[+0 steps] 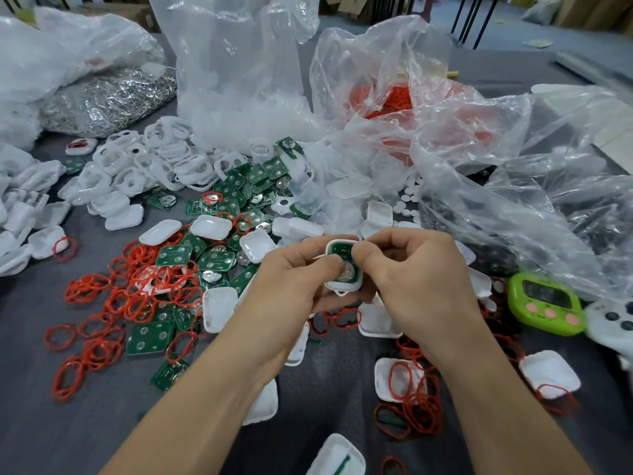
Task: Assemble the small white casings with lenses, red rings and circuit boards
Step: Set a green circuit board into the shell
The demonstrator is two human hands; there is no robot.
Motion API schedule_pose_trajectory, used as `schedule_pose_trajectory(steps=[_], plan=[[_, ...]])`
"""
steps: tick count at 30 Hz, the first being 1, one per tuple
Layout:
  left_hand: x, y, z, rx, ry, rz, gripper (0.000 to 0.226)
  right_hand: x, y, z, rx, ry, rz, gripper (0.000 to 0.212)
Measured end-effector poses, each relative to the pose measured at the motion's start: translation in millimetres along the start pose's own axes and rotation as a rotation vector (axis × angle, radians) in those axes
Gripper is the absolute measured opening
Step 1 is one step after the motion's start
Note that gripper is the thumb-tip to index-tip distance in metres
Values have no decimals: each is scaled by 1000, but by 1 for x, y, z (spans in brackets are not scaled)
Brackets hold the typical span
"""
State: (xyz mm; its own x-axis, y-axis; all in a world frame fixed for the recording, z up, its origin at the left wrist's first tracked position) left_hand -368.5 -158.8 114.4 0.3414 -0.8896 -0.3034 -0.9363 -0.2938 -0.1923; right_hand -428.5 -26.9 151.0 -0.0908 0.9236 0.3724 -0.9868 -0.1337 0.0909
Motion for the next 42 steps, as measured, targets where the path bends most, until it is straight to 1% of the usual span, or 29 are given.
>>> schedule_pose_trajectory(steps=[4,7,10,14,16,18,22,25,27,31,37,39,42], plan=[[3,-5,-9,-47,125,-83,37,0,-2,4,52,-45,-36,16],[7,-7,-13,-68,149,-139,38,-1,-4,6,64,-52,-49,15],[7,-8,-17,-70,161,-149,39,-1,-6,8,77,-51,-67,17],[6,-10,-18,-63,201,-143,45,-1,-8,9,91,-56,-80,18],[10,-10,-20,-71,252,-168,41,-1,-8,10,96,-42,-87,18],[14,-9,-21,-78,289,-190,35,-4,-8,10,92,-6,-58,16],[18,-9,-21,-55,275,-211,29,-9,-4,8,63,66,16,12],[19,-9,-20,-36,271,-227,31,-9,-2,4,31,107,41,10],[19,-9,-19,-24,265,-235,33,-9,-1,2,31,78,28,14],[17,-9,-19,-22,250,-234,32,-10,-4,3,61,47,-2,21],[18,-9,-15,3,229,-191,30,-9,-2,5,66,57,-13,14],[15,-9,-15,5,225,-157,29,-6,-1,6,74,36,-26,15],[14,-8,-15,-34,282,-125,35,-3,0,5,70,38,-38,20]])
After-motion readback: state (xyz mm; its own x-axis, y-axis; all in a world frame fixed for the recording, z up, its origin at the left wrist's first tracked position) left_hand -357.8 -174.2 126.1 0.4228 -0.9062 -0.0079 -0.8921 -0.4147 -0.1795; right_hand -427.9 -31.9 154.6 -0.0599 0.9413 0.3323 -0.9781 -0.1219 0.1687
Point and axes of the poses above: each hand's wrist, its own y-axis towards the middle knuckle, its own x-axis out of the back of the hand, z = x × y, the point moved 9 cm from there along y, towards the middle knuckle, and after that the axes turned 7 degrees about -z, right-handed, at the moved point
